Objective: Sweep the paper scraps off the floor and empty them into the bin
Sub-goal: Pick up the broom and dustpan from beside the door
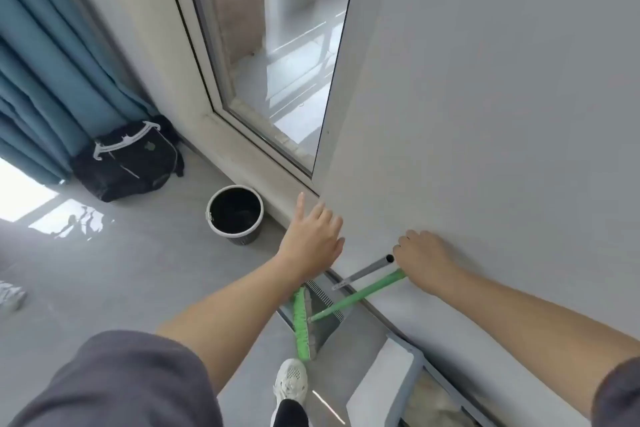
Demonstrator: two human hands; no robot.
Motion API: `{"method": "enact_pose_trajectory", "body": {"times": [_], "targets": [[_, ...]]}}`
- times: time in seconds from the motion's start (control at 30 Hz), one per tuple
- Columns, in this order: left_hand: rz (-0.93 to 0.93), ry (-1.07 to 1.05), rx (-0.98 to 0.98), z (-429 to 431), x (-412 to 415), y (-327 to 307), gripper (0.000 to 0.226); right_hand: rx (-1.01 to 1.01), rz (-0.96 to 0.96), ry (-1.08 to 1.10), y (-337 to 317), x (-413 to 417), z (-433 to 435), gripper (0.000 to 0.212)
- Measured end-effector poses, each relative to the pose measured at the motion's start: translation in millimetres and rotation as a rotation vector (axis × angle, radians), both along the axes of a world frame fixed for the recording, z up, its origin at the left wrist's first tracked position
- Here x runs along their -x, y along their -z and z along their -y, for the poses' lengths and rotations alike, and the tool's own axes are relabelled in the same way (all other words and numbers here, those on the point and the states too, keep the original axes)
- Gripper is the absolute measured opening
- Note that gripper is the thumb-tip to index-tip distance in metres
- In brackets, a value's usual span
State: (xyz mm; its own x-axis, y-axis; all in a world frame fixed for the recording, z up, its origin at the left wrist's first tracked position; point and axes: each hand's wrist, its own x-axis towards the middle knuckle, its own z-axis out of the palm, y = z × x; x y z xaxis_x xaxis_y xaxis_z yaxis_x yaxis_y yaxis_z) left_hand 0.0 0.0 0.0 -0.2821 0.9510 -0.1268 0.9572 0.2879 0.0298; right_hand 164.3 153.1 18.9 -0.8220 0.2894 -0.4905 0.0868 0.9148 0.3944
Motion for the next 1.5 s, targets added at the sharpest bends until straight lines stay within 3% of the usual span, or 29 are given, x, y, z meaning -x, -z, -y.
{"method": "enact_pose_trajectory", "body": {"times": [0.27,0.43,0.67,0.93,1.1,1.23,1.37,1.5], "targets": [[0.251,0.084,0.135,-39.1,-33.6,39.3,0.026,-0.154,0.292,-0.084,12.5,-1.4,-0.5,0.026],[0.317,0.084,0.145,-65.5,-52.1,60.3,0.034,-0.193,0.349,-0.123,26.8,-8.1,-1.2,0.024],[0.440,0.148,0.138,-85.0,-70.9,80.0,0.035,-0.114,0.287,-0.046,43.0,-22.9,-5.3,0.024],[0.281,0.172,0.226,-75.5,-39.5,64.5,0.019,-0.067,0.283,0.085,50.9,-13.7,6.7,0.034],[0.328,0.119,0.277,-48.6,-10.5,60.5,0.014,-0.105,0.537,0.186,55.1,7.9,23.7,0.040],[0.267,0.105,0.298,-32.7,-1.0,53.7,0.021,-0.086,0.651,0.110,53.1,19.4,43.6,0.038],[0.191,0.122,0.302,-3.3,13.1,36.9,0.021,0.046,0.553,0.063,48.4,45.9,70.7,0.036],[0.149,0.127,0.289,45.3,34.1,17.7,0.022,0.037,0.530,-0.076,29.0,87.6,109.0,0.035]]}}
